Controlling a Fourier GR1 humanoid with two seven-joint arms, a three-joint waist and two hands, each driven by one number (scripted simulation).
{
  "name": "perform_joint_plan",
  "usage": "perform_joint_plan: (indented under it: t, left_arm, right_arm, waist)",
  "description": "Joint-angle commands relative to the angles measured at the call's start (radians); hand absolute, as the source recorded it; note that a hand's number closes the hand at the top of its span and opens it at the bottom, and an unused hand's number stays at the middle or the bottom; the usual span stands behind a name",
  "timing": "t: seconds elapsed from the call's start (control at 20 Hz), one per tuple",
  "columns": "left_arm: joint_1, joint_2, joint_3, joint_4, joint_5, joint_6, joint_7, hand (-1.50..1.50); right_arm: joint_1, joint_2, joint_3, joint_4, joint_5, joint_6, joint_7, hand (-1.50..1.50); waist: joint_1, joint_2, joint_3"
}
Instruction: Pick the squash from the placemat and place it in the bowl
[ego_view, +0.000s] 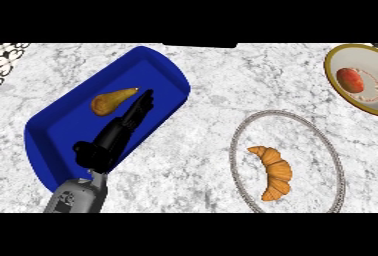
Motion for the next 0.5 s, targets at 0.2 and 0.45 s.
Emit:
perform_joint_plan:
  t: [0.2,0.45]
  left_arm:
    - [0.046,0.012,0.009,-0.004,-0.013,0.001,-0.044,0.00]
    - [0.045,-0.007,-0.004,-0.017,-0.023,0.018,-0.031,0.00]
  right_arm:
    - [0.077,-0.138,-0.136,0.062,-0.123,0.076,-0.004,-1.50]
    - [0.152,-0.202,-0.222,0.074,-0.204,0.112,-0.063,-1.50]
  waist:
    - [-0.006,0.001,0.001]
    - [-0.014,0.005,0.006]
